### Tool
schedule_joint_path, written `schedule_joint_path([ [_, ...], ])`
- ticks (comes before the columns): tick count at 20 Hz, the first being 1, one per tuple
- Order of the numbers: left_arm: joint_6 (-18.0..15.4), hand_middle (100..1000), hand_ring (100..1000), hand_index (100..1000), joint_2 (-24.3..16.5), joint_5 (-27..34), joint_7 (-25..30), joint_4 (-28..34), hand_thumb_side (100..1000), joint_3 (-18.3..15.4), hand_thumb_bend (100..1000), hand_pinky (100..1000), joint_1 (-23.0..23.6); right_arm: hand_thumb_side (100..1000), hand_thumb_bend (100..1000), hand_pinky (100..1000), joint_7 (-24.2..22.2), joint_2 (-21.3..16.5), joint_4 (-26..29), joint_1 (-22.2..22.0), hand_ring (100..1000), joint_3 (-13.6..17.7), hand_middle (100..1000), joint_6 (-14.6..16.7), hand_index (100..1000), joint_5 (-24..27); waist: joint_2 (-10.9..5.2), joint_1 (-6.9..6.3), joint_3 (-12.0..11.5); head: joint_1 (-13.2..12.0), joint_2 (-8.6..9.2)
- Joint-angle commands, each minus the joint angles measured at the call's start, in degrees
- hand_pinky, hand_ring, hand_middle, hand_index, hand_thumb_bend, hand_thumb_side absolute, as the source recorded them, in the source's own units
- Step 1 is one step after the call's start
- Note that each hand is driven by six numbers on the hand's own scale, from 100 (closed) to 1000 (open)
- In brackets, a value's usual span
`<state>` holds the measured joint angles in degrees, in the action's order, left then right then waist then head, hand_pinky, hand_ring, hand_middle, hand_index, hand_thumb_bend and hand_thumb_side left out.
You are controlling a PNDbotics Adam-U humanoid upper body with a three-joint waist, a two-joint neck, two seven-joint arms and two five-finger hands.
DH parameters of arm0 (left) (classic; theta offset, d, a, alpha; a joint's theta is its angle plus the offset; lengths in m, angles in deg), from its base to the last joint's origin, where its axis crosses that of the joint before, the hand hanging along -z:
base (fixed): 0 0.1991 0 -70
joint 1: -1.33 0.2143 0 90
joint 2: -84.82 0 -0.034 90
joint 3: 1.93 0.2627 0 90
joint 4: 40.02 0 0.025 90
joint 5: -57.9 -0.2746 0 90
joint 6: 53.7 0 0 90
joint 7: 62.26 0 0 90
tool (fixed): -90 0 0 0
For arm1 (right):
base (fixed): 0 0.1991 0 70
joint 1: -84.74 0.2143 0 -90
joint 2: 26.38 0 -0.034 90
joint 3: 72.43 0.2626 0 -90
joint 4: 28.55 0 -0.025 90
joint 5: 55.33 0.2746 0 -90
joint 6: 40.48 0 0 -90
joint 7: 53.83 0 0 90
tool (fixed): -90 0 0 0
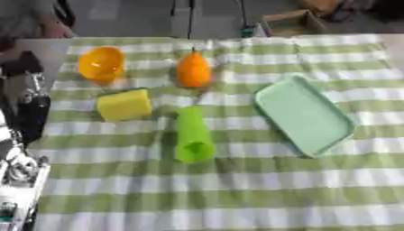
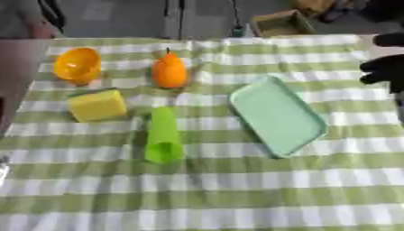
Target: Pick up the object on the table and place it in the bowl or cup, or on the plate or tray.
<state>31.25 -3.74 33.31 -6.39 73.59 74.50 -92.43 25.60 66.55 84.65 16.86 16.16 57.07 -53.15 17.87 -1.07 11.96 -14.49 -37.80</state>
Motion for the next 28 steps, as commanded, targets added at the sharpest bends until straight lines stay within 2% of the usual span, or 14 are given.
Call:
schedule_joint_path([
  [1,-0.05,736,602,841,-1.14,-0.2,0.94,0.99,738,0.12,355,646,-0.28,412,100,649,0.22,-1.32,1.39,0.3,691,0.63,791,0.07,946,-0.16,-12.57,0.1,0.06,-0.18,-0.44],
  [14,-0.4,734,606,849,-2.64,-0.34,3.17,0.99,721,0.61,349,652,-0.71,410,100,649,0.43,-1.42,1.39,0.29,688,0.71,792,0.11,947,-0.23,-12.62,-0.09,0.52,0.25,0.26],
  [16,-0.77,724,604,848,-3.87,-0.72,5.18,0.99,643,1.09,405,658,-0.74,409,100,648,0.51,-1.45,1.39,0.25,687,0.8,792,0.11,947,-0.26,-12.73,-0.02,0.56,0.39,0.37],
  [17,-1.39,717,603,862,-5.85,-2.08,8.44,0.99,537,1.8,471,672,-0.55,409,100,649,0.51,-1.55,1.39,0.27,687,0.76,792,0.11,947,-0.29,-12.79,-0.05,0.62,0.26,0.46],
  [20,-3.13,725,614,881,-10.64,-6.69,20.63,0.99,483,2.85,524,688,-0.53,406,100,649,0.42,-1.8,1.39,0.3,687,0.67,792,0.19,947,-0.3,-12.91,-0.08,0.85,0.12,0.62],
  [21,-4.28,775,687,908,-14.64,-9.36,25.88,0.99,407,4.39,644,743,-0.72,407,100,649,0.38,-1.96,1.39,0.28,686,0.63,792,0.16,947,-0.32,-12.98,-0.24,1.04,0.12,0.71],
  [22,-4.97,775,687,908,-17.01,-11.49,30.53,0.99,407,5.15,644,743,-1.21,407,100,649,0.38,-2.03,1.39,0.23,686,0.64,792,0.13,947,-0.33,-13.02,-0.25,1.06,0.19,0.74],
  [23,-7.29,849,796,930,-22.59,-14.71,35.97,0.99,382,7.48,830,814,-3.15,410,100,648,0.28,-2.06,1.39,0.13,685,0.5,791,0.08,947,-0.31,-13.18,-0.43,1.43,0.19,0.63],
  [24,-9.25,853,802,932,-26.42,-17.48,40.38,0.99,382,9.24,841,818,-5.18,411,100,648,0.21,-2.03,1.39,0.0,685,0.44,791,0.03,947,-0.29,-13.27,-0.44,1.56,0.33,0.57],
  [25,-11.8,883,854,943,-30.03,-19.9,43.48,0.99,376,11.54,942,847,-7.81,409,100,648,0.09,-2.05,1.39,-0.07,685,0.32,792,0.0,947,-0.27,-13.41,-0.46,1.84,0.55,0.57],
  [26,-14.3,884,858,944,-32.96,-22.11,45.6,0.99,374,13.61,952,850,-10.72,409,100,648,0.02,-2.12,1.39,-0.15,685,0.27,792,-0.01,947,-0.24,-13.51,-0.41,1.87,0.94,0.61],
  [27,-16.75,899,886,946,-35.21,-23.91,46.71,0.99,367,15.53,1000,866,-13.67,408,100,648,-0.06,-2.17,1.39,-0.16,684,0.18,792,-0.01,947,-0.21,-13.63,-0.38,2.0,1.4,0.68],
  [28,-18.94,899,886,946,-36.66,-25.53,47.12,0.99,367,17.23,1000,866,-16.29,408,100,648,-0.14,-2.21,1.39,-0.15,684,0.1,792,-0.01,947,-0.16,-13.69,-0.33,2.0,1.85,0.78],
])
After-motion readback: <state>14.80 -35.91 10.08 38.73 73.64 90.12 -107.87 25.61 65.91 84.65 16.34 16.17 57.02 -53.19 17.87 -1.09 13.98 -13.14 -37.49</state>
